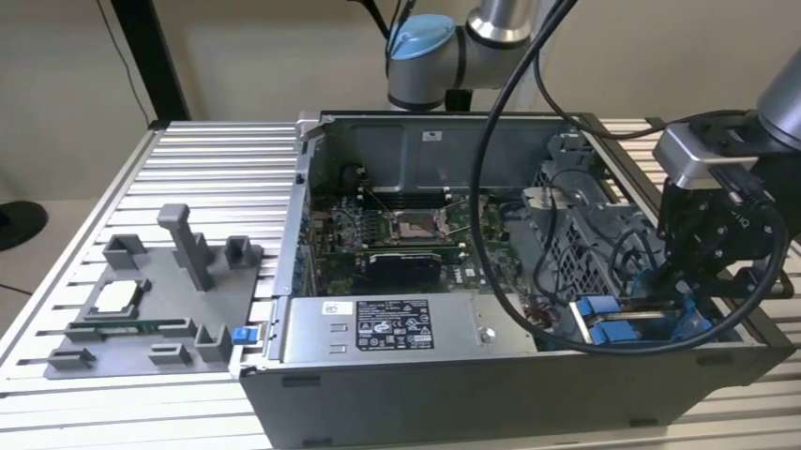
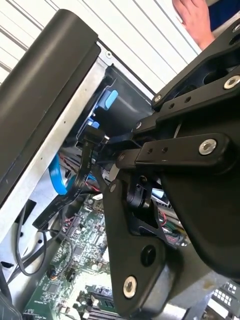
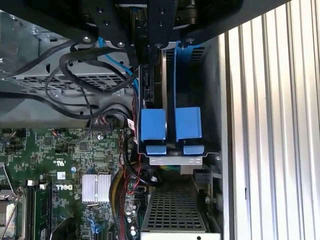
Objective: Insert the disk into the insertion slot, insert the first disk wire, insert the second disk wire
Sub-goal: 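Insert the first disk wire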
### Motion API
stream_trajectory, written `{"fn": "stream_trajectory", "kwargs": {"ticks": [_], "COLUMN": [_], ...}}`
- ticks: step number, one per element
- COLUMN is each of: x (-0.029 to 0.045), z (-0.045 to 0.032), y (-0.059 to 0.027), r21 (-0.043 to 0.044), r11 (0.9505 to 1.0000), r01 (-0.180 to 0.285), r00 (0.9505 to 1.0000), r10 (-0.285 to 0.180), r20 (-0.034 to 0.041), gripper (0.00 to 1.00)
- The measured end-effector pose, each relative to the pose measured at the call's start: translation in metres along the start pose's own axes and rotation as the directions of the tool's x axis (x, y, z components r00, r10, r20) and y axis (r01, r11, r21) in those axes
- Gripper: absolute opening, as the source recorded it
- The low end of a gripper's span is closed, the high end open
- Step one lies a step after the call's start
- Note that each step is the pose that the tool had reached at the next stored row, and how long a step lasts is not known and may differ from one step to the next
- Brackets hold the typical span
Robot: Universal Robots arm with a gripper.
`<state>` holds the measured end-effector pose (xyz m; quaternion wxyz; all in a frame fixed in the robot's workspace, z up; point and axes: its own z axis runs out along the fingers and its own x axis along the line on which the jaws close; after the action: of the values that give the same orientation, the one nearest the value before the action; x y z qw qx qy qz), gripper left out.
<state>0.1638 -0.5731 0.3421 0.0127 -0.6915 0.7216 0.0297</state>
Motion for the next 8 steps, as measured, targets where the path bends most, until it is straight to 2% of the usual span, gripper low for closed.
{"fn": "stream_trajectory", "kwargs": {"ticks": [8], "x": [-0.0007], "z": [0.0035], "y": [0.0], "r21": [-0.0003], "r11": [1.0], "r01": [-0.009], "r00": [1.0], "r10": [0.009], "r20": [0.0003], "gripper": [0.0]}}
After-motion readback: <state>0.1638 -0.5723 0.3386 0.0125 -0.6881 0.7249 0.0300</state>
